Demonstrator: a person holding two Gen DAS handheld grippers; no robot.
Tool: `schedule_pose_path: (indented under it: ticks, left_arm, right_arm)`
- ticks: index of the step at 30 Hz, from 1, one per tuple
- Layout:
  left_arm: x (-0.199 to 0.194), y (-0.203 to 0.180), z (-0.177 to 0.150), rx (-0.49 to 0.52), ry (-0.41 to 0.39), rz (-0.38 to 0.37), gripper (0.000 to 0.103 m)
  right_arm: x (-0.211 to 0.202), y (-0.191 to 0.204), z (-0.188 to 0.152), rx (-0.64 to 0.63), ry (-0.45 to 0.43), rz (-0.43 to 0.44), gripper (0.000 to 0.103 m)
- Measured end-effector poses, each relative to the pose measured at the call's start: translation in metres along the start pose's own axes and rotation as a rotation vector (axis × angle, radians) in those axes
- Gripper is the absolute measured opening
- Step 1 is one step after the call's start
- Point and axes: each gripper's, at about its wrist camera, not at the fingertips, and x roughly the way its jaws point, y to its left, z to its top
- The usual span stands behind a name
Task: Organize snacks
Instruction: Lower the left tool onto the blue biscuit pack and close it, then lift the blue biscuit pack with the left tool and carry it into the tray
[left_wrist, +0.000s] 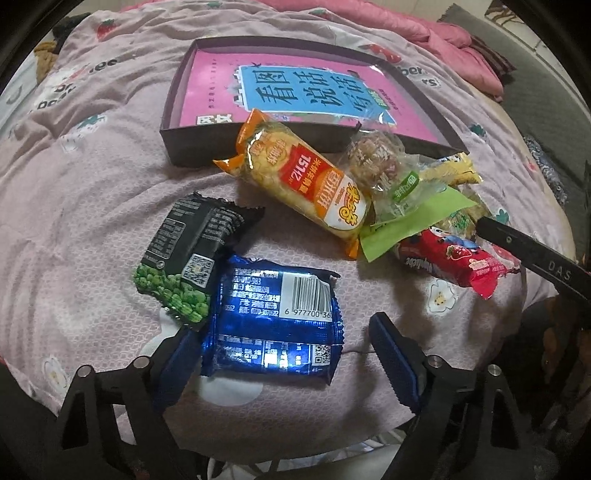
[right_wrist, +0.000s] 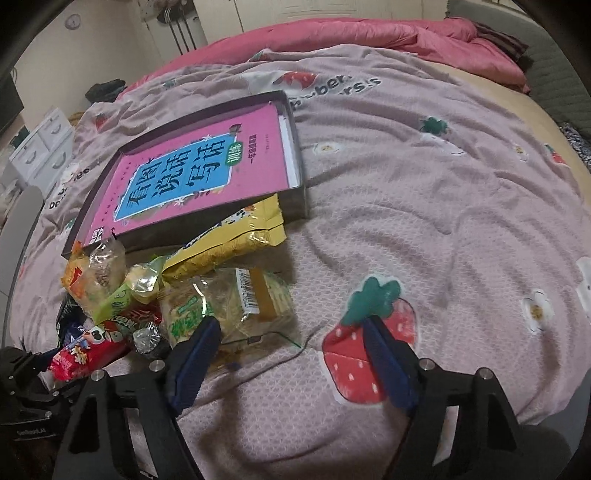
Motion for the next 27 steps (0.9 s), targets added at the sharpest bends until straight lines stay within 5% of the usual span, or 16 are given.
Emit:
schedule_pose_path:
  ticks: [6, 11, 14, 18, 27]
  left_arm:
    - [0.003, 0.001, 0.003, -0.002, 0.0, 0.003, 0.08]
    - [0.003, 0.002, 0.0, -0.003, -0.002, 0.004, 0.079]
    - [0.005, 0.003, 0.001, 0.003, 0.008, 0.019, 0.071]
    - [0.003, 0.007, 0.0, -0.007, 0.008, -0.005, 0.069]
    - [-0.011, 0.008, -0.007, -0.018, 0.012, -0.07, 0.065]
  right_arm:
    - [0.009, 0.005, 0.011, -0.042, -0.011, 0.022, 0.061]
    - [0.023, 0.002, 0.016, -0.038, 0.031, 0.047, 0.057]
    - [0.028, 0.004, 0.012, -0.076, 0.057, -0.008, 0.042]
    - [0.022, 0.005, 0.011, -0.091, 0.03, 0.002, 0.035]
    - [-0.013, -0.009, 0.006, -0.028, -0.082, 0.039, 0.034]
